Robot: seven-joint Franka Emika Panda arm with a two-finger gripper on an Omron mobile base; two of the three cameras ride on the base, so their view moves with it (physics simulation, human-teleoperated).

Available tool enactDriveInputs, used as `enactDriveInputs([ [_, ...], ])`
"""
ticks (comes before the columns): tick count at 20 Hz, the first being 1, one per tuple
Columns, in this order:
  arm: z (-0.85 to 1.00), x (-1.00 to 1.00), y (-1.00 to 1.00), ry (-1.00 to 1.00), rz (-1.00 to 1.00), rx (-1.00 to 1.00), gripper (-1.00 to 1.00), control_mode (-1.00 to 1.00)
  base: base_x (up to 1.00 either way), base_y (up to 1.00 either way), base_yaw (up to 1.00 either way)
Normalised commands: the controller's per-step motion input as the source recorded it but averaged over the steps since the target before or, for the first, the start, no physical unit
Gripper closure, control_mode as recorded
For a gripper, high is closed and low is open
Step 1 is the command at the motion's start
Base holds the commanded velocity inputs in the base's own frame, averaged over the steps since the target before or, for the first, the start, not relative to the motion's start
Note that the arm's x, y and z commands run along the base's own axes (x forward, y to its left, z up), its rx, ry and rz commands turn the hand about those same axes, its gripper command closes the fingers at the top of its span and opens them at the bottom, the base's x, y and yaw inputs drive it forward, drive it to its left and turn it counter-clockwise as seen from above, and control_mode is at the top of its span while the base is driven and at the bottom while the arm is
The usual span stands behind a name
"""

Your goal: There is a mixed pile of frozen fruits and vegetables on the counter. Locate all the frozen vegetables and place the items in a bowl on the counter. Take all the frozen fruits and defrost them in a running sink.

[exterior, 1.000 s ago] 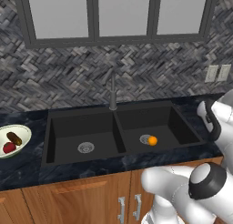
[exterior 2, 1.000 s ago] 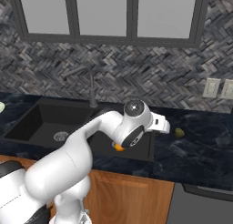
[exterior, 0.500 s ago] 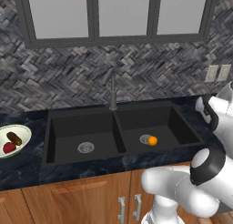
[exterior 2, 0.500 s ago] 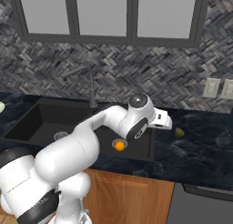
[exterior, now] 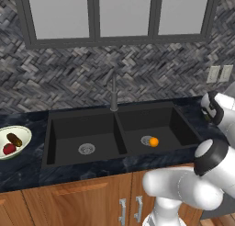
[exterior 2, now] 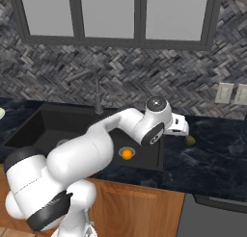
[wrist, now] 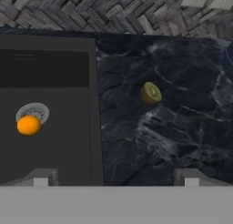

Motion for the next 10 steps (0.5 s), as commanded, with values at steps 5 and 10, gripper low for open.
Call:
enactDriveInputs([
  [5,0.00,0.16,-0.10,0.06,0.00,0.00,-1.00,-1.00,0.00,0.00,0.00],
  [10,0.00,0.16,-0.10,0.07,0.00,0.00,-1.00,-1.00,0.00,0.00,0.00],
])
